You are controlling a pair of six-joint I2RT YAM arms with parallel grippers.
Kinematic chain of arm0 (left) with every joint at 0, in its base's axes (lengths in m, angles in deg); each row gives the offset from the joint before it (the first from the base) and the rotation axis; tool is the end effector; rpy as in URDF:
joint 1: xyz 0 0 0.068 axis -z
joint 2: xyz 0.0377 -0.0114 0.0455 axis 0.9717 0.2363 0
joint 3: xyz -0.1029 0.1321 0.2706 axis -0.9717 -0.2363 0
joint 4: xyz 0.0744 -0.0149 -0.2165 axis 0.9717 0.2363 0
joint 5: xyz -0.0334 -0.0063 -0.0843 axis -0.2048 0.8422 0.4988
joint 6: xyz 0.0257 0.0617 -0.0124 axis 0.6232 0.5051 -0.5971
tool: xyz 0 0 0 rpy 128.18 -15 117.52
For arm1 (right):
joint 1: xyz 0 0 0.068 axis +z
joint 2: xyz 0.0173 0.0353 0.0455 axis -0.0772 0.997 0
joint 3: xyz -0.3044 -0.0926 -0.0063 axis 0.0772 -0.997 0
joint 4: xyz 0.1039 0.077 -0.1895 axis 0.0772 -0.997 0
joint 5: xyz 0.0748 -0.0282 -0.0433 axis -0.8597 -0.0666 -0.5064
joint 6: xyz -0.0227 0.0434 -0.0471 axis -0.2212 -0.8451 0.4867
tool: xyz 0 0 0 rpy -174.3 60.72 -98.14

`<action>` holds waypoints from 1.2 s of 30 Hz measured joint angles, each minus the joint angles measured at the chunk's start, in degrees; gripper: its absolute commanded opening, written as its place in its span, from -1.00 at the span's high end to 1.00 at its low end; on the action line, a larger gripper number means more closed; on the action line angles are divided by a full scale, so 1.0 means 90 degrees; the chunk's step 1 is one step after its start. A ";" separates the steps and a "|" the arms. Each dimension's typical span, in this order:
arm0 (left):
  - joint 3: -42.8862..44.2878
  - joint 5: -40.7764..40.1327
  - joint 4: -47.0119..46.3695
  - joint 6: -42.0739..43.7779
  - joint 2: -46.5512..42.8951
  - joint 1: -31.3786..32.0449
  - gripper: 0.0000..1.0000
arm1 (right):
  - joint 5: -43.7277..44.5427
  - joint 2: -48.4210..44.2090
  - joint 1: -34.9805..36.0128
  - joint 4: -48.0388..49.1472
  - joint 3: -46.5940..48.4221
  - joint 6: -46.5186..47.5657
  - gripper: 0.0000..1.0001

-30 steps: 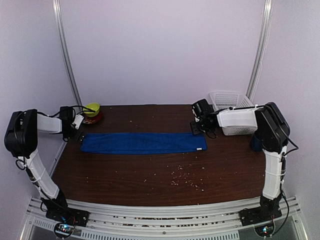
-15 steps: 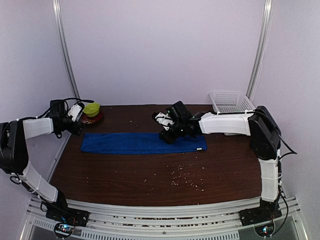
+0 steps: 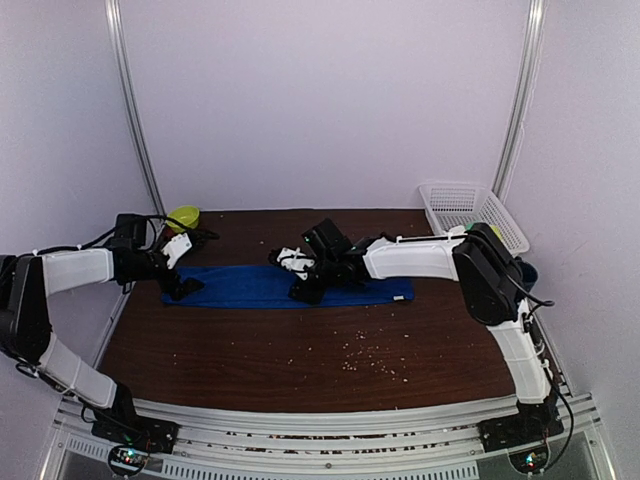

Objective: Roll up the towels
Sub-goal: Adjust the towel at the center of the board.

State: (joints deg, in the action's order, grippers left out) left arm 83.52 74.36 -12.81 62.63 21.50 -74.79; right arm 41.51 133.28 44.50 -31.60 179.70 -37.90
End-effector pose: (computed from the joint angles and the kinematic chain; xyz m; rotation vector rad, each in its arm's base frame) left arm 0.2688 -0.0328 0.2614 1.0630 1.9877 -0.1928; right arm 0.3391 0.4092 0.2033 -1.4477 1.8970 0.5351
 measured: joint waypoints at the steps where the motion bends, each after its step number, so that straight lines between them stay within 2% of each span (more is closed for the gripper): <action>1: 0.0000 0.0036 0.0000 -0.0002 0.0015 -0.0005 -0.96 | -0.0012 0.0053 0.0024 0.0002 0.0049 0.0029 0.08; 10: -0.0092 0.0182 -0.0044 -0.0080 0.0058 -0.0005 -0.96 | -0.0002 0.0440 0.0143 0.0017 0.0236 0.0107 0.23; 27: -0.0250 0.0163 -0.0107 -0.0131 0.0180 -0.0005 -0.96 | -0.0063 0.0576 0.0163 0.0112 0.0410 -0.0078 0.25; 36: -0.0274 0.0153 -0.0160 -0.0160 0.0221 -0.0005 -0.96 | 0.0051 0.0787 0.0163 0.0153 0.0724 -0.0204 0.33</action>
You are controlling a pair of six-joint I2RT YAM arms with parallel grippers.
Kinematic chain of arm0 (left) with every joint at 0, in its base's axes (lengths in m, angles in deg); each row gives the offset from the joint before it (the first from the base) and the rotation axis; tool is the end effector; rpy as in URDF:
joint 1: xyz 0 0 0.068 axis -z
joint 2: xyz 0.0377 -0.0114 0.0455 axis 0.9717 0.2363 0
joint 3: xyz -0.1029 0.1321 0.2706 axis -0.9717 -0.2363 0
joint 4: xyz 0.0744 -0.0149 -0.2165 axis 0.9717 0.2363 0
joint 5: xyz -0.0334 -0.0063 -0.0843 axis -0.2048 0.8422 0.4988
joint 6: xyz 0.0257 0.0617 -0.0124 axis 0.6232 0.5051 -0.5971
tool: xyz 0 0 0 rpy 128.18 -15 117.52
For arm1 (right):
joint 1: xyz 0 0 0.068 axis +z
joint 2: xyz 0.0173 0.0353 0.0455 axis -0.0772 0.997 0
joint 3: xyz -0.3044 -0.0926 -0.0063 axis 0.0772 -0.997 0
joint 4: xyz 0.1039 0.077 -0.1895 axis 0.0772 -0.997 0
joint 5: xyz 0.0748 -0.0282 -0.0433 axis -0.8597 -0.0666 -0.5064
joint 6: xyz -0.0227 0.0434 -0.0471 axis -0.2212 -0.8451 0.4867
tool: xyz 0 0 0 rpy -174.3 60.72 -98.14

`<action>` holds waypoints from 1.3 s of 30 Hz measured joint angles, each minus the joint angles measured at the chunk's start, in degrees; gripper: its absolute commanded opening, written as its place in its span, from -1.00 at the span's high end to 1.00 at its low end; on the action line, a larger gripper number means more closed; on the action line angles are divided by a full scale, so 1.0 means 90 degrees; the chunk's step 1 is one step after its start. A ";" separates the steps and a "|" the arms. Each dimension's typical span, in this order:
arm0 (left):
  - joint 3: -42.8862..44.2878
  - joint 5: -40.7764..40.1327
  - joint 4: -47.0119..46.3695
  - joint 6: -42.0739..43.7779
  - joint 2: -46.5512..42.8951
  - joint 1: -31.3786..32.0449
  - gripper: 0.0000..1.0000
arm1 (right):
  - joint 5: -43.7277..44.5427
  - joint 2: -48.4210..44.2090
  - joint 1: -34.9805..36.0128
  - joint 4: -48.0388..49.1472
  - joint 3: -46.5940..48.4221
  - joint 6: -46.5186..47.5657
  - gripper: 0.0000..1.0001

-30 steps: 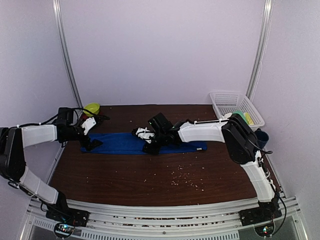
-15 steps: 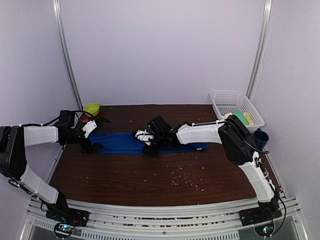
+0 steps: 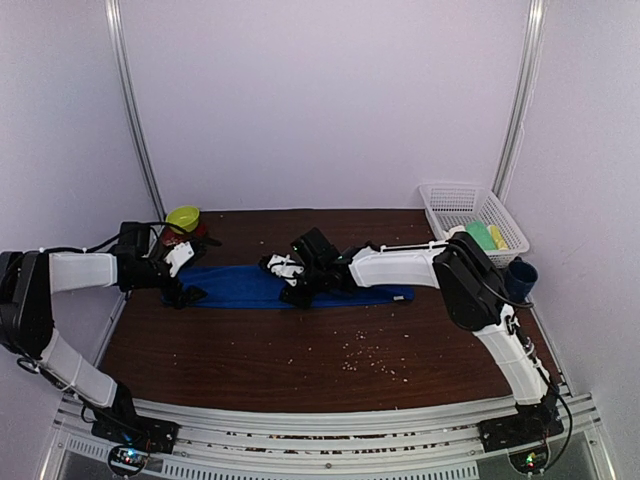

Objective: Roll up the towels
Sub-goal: Adjust the towel at the center of the board.

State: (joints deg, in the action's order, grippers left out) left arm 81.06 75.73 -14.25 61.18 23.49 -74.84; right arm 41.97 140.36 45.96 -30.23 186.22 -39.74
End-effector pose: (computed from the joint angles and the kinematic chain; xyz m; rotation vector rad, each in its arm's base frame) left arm 0.2681 -0.0337 0.2430 1.0484 2.0370 -0.2602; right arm 0.3466 0.4387 0.1750 -1.4355 1.8966 0.5549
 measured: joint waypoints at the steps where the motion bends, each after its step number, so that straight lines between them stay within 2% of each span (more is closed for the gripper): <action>1: 0.0000 -0.0007 -0.0017 -0.0010 0.0024 0.0000 -0.96 | 0.0019 0.0036 0.0000 0.0002 0.0017 -0.0007 0.34; 15: 0.0000 -0.0039 -0.0087 -0.0068 0.0131 0.0000 -0.96 | 0.0066 0.0124 0.0000 -0.0005 0.0022 -0.0053 0.63; 28: -0.0002 -0.0039 -0.0090 -0.0083 0.0151 0.0000 -0.96 | -0.0202 0.0124 -0.0017 -0.0034 0.0022 -0.0095 0.71; 39: -0.0019 -0.0039 -0.0092 -0.0083 0.0151 0.0000 -0.96 | -0.0199 0.0129 -0.0044 -0.0189 0.0189 -0.0233 0.93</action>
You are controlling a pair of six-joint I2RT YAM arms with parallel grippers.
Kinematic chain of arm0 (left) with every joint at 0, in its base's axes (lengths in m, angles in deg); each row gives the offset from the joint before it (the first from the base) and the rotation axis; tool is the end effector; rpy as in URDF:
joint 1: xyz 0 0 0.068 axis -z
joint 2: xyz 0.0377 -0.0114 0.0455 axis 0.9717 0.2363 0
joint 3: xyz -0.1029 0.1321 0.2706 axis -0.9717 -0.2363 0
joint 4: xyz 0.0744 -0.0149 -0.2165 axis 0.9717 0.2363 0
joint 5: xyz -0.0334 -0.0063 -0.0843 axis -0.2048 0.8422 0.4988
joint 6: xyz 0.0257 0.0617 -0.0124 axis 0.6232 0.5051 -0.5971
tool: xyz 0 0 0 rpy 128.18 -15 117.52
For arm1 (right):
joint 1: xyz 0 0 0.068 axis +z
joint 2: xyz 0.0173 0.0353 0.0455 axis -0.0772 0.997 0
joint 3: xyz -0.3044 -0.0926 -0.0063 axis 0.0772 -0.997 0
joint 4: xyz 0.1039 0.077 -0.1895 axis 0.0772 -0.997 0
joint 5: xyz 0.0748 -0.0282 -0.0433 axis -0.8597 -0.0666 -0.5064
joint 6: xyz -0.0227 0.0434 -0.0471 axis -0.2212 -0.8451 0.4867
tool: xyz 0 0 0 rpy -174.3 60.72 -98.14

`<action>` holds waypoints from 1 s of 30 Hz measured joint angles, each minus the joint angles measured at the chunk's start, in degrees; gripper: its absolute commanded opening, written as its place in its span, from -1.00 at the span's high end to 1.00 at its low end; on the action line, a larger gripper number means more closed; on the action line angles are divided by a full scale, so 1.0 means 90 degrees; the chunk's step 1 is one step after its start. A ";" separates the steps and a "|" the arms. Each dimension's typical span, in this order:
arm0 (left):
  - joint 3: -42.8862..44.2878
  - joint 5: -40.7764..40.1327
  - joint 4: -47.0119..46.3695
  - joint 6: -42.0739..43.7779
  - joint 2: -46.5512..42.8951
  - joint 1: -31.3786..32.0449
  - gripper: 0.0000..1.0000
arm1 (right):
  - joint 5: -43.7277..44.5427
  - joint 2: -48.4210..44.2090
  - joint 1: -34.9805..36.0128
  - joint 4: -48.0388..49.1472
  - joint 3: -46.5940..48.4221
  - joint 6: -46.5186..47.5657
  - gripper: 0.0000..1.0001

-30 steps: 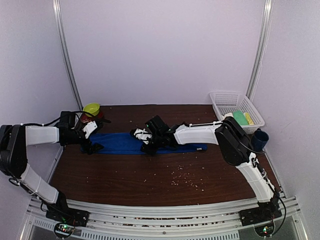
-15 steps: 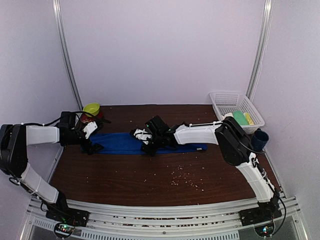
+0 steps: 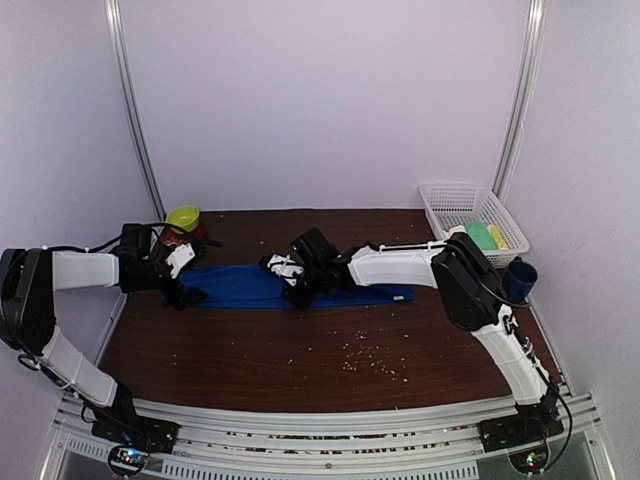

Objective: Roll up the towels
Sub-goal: Adjust the towel at the center of the board.

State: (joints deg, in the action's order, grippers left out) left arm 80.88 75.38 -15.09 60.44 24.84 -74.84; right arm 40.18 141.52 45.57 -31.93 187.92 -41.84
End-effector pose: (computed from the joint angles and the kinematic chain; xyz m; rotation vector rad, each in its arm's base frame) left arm 0.2720 -0.0335 0.2373 1.0350 2.0585 -0.2667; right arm 0.3498 0.4393 0.1707 -1.4191 1.9412 0.6022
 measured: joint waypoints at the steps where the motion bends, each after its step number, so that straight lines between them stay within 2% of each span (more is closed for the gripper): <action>1: -0.0005 0.0000 0.0002 -0.0002 0.0000 0.0000 -0.96 | 0.0005 0.0000 -0.0002 -0.0005 0.0012 -0.0012 0.96; 2: -0.0007 0.0000 0.0000 -0.0002 0.0000 0.0000 -0.96 | 0.0005 0.0002 -0.0005 -0.0010 0.0019 -0.0019 1.00; 20: -0.0017 0.0002 0.0000 -0.0005 0.0029 0.0000 -0.96 | 0.0024 0.0005 -0.0005 -0.0070 0.0029 -0.0087 1.00; 30: -0.0017 0.0002 0.0000 -0.0005 0.0053 0.0000 -0.96 | -0.0333 -0.0012 -0.0005 0.0000 -0.0119 -0.0092 1.00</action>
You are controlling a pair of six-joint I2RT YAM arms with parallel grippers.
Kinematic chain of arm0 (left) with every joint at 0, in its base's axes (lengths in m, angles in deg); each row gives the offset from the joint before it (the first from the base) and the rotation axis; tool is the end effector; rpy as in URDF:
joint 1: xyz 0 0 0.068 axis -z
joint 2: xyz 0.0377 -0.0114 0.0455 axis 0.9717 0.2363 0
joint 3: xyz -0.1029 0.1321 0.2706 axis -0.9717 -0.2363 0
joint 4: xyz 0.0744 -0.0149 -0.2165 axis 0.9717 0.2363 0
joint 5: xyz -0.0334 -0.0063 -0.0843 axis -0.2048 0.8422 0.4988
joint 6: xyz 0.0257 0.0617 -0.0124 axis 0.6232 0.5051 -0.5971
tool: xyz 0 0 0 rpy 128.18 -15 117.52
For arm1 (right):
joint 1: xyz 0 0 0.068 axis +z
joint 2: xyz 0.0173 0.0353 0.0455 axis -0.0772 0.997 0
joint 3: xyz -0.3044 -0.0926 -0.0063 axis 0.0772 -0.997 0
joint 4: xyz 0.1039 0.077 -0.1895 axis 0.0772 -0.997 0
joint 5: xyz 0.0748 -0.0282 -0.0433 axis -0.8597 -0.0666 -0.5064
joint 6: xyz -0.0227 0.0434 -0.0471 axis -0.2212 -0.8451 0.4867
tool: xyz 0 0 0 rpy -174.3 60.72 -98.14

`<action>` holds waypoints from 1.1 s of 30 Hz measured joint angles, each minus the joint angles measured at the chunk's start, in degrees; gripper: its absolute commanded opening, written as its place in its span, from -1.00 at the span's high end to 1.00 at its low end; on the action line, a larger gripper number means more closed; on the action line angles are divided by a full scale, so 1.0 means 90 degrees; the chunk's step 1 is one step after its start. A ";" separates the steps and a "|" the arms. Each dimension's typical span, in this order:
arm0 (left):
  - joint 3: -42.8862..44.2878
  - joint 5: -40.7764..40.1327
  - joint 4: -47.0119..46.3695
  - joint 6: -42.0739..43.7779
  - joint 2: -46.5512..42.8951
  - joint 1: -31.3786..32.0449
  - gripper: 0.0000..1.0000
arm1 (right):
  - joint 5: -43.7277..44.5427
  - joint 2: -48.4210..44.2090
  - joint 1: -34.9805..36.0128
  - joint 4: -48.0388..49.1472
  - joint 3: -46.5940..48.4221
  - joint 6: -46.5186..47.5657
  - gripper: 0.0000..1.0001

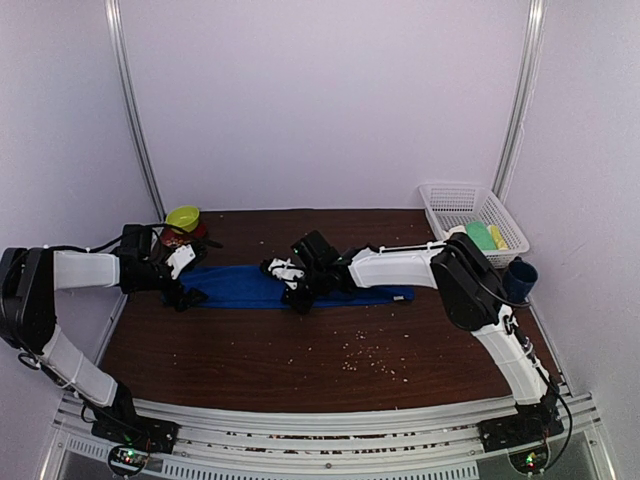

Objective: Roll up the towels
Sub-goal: Adjust the towel at the center of the board.

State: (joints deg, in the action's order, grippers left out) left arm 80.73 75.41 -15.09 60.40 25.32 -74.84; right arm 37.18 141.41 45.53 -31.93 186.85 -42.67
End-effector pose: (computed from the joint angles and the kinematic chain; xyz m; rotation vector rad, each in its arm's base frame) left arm 0.2725 -0.0336 0.2345 1.0353 2.0686 -0.2736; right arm 0.3459 0.4382 0.1667 -1.4352 1.9556 0.6678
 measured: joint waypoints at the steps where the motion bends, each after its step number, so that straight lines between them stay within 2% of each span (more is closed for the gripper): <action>1: 0.0000 0.0000 0.0000 0.0000 0.0000 0.0000 -0.95 | -0.0019 0.0000 0.0000 0.0002 -0.0036 0.0000 1.00; 4: 0.0000 0.0000 0.0000 -0.0002 0.0000 0.0000 -0.96 | 0.0000 -0.0027 0.0000 0.0027 -0.0066 0.0000 1.00; 8: 0.0000 0.0000 0.0000 -0.0002 0.0000 0.0000 -0.96 | 0.0168 -0.0036 0.0000 0.0039 -0.0066 -0.0002 0.54; 12: 0.0000 0.0000 0.0000 -0.0002 0.0000 0.0000 -0.96 | 0.0291 -0.0041 0.0000 0.0053 -0.0075 0.0015 0.45; 28: 0.0000 0.0000 0.0000 -0.0002 0.0036 0.0002 -0.96 | 0.0578 -0.0240 0.0000 0.0197 -0.0243 0.0019 0.44; 33: -0.0002 -0.0002 -0.0002 -0.0002 0.0041 0.0002 -0.96 | 0.0631 -0.0250 -0.0024 0.0199 -0.0240 0.0044 0.59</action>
State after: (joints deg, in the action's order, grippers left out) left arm 80.71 75.38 -15.11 60.38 25.70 -74.81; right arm 42.87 139.16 45.31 -30.14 184.69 -42.28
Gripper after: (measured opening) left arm 0.978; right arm 0.259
